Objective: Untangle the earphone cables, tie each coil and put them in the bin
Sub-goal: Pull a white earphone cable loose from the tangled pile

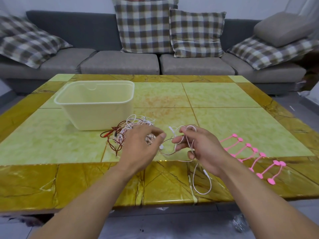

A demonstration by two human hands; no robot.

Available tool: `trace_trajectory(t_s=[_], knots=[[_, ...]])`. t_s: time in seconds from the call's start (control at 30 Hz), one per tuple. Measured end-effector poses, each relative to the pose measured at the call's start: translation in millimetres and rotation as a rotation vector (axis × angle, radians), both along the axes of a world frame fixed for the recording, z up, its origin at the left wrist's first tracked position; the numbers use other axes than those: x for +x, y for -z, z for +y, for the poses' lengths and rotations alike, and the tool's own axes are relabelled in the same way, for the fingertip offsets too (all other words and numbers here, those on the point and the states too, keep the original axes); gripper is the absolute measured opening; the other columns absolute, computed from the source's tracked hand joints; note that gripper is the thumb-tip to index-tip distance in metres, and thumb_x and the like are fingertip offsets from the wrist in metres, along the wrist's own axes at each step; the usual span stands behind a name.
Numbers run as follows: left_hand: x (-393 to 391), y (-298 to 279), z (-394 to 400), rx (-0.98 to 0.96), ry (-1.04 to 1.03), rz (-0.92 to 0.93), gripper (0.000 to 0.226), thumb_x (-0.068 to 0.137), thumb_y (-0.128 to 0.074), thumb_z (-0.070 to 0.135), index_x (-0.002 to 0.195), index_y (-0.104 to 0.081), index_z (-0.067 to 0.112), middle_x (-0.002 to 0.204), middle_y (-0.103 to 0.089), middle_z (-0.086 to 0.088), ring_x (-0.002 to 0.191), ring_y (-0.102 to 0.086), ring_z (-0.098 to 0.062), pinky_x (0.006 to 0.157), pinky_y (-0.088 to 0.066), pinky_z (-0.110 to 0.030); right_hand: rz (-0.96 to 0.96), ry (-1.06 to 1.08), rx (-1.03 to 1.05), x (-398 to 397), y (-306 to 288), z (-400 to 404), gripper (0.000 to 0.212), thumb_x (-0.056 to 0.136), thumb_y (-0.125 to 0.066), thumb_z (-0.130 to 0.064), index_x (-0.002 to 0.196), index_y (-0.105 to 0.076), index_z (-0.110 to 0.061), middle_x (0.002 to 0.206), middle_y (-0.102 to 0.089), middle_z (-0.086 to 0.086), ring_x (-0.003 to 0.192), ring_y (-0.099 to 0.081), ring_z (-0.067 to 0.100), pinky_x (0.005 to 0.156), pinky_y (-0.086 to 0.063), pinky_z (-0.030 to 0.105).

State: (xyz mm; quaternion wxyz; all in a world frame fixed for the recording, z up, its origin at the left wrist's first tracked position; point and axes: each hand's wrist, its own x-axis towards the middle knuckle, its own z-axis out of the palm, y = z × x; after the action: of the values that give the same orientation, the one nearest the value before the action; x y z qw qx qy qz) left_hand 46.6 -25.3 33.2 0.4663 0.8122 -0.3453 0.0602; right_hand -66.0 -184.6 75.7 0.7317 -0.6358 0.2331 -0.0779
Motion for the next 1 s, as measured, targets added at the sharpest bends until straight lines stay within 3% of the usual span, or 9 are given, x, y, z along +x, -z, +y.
trace_trajectory(t_s=[0.1,0.23,0.37,0.53,0.6,0.73,0.83,1.0], knots=[[-9.0,2.3,-4.9,0.010,0.172,0.239,0.029,0.089,-0.063,0.047,0.113,-0.071,0.033,0.101,-0.071,0.020,0.103,-0.061,0.004,0.097,-0.047,-0.029,-0.004,-0.037,-0.035,0.1,0.3,3.6,0.015,0.104,-0.054,-0.027,0.103,-0.061,-0.014,0.089,-0.078,0.011,0.071,-0.071,0.021,0.046,-0.031,0.026],[-11.8,3.9,-8.5,-0.011,0.227,0.410,0.033,0.095,-0.067,0.028,0.127,-0.064,0.026,0.104,-0.073,0.012,0.106,-0.064,0.001,0.092,-0.045,-0.024,0.024,-0.063,-0.116,0.5,1.3,4.4,0.016,0.104,-0.055,-0.030,0.100,-0.063,-0.015,0.080,-0.075,0.009,0.068,-0.072,0.022,0.045,-0.028,0.026],[-12.3,2.5,-12.1,-0.077,0.257,0.460,0.037,0.084,-0.066,0.042,0.118,-0.068,0.028,0.107,-0.073,0.010,0.108,-0.066,-0.005,0.096,-0.049,-0.031,0.042,-0.103,-0.200,-0.6,1.9,4.4,0.021,0.102,-0.058,-0.034,0.102,-0.066,-0.014,0.077,-0.073,0.008,0.065,-0.070,0.021,0.043,-0.027,0.024],[-13.5,4.0,-15.7,-0.135,0.282,0.466,0.014,0.094,-0.068,0.014,0.107,-0.071,0.018,0.093,-0.076,0.001,0.093,-0.072,-0.014,0.091,-0.054,-0.046,0.054,-0.133,-0.244,-2.0,5.5,8.9,0.025,0.100,-0.061,-0.034,0.100,-0.068,-0.010,0.084,-0.077,0.009,0.061,-0.068,0.020,0.041,-0.026,0.022],[-13.1,5.8,-16.1,-0.105,0.296,0.455,0.011,0.096,-0.067,0.016,0.105,-0.071,0.021,0.087,-0.076,-0.002,0.087,-0.071,-0.018,0.086,-0.053,-0.048,0.023,-0.052,-0.268,-1.3,6.8,8.0,0.022,0.098,-0.065,-0.031,0.097,-0.071,-0.009,0.084,-0.076,0.009,0.058,-0.066,0.021,0.044,-0.022,0.025],[-9.8,2.7,-13.9,-0.056,0.313,0.463,0.010,0.099,-0.064,0.020,0.101,-0.074,0.016,0.078,-0.071,-0.006,0.075,-0.067,-0.019,0.078,-0.053,-0.037,-0.026,0.085,-0.250,-0.2,7.7,4.8,0.014,0.094,-0.070,-0.023,0.088,-0.075,-0.011,0.075,-0.070,0.006,0.052,-0.058,0.018,0.041,-0.030,0.020],[-8.5,3.1,-11.7,-0.021,0.371,0.498,0.016,0.101,-0.060,0.021,0.095,-0.075,0.015,0.073,-0.065,0.003,0.071,-0.064,-0.013,0.075,-0.050,-0.027,-0.041,0.133,-0.266,0.7,10.5,5.2,0.012,0.093,-0.072,-0.020,0.085,-0.074,-0.011,0.072,-0.069,0.005,0.050,-0.054,0.018,0.041,-0.035,0.013],[-9.2,0.4,-12.2,-0.080,0.417,0.691,0.026,0.104,-0.053,0.019,0.099,-0.074,0.004,0.087,-0.067,-0.004,0.069,-0.059,-0.011,0.075,-0.051,-0.025,0.005,0.140,-0.270,3.6,15.4,2.3,0.010,0.092,-0.072,-0.020,0.088,-0.076,-0.011,0.075,-0.066,0.004,0.049,-0.051,0.015,0.040,-0.035,0.013]])
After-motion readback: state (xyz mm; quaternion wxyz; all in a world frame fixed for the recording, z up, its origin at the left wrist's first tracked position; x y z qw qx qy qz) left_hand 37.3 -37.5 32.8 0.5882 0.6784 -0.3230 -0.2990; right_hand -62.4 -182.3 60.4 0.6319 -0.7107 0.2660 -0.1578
